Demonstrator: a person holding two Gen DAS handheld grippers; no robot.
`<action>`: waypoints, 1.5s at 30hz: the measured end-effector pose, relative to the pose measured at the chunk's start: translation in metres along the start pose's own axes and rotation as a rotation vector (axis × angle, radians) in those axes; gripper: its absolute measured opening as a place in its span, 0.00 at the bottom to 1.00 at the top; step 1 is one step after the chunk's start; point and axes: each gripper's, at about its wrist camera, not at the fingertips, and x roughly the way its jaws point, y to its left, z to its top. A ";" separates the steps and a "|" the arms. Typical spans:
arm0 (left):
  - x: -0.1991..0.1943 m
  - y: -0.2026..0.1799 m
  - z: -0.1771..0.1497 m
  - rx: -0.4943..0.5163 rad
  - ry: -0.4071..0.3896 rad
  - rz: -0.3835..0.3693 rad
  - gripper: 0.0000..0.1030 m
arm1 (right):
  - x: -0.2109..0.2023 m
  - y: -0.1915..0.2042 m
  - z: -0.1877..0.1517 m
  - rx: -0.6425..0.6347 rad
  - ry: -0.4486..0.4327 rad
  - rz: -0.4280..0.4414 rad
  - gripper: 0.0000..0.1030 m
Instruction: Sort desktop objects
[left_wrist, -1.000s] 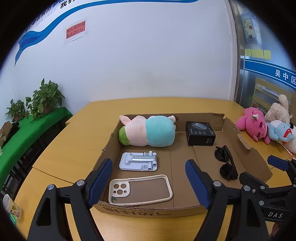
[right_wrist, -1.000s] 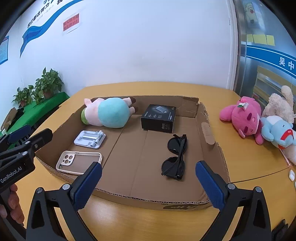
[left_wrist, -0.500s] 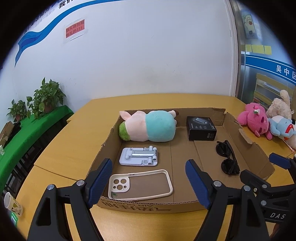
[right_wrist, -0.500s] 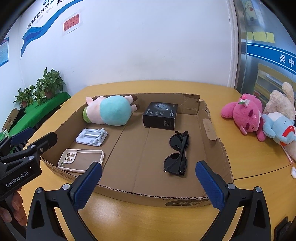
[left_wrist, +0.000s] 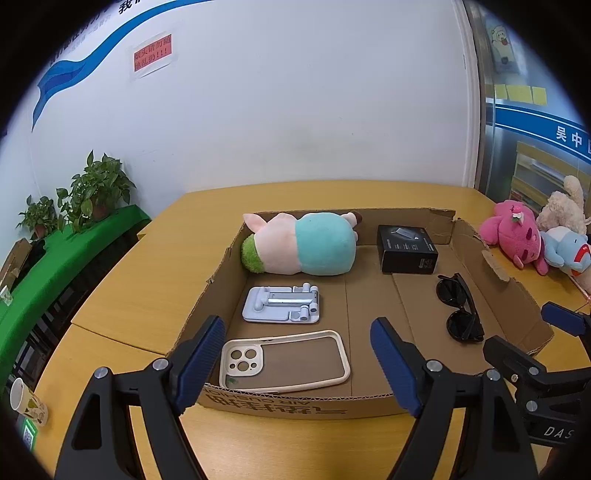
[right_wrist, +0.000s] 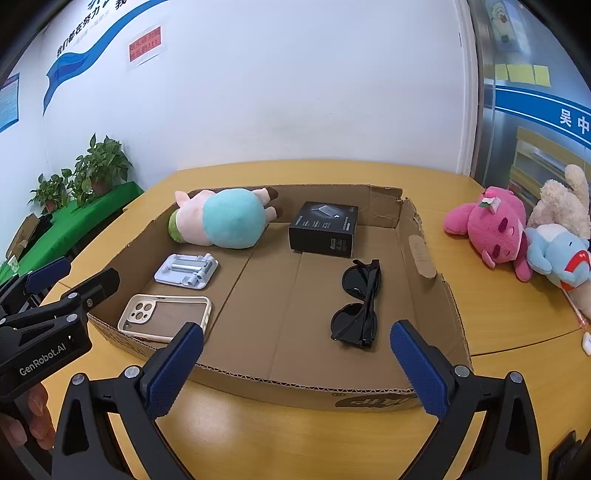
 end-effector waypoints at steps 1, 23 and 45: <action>0.000 0.000 0.000 -0.001 0.002 -0.002 0.79 | 0.000 0.000 0.000 -0.001 0.000 -0.001 1.00; -0.005 0.004 -0.001 -0.006 -0.026 0.030 0.79 | 0.001 0.001 -0.002 -0.012 -0.002 -0.002 1.00; 0.005 0.003 -0.011 -0.026 0.048 -0.053 0.84 | 0.001 0.006 -0.004 -0.018 0.008 -0.001 1.00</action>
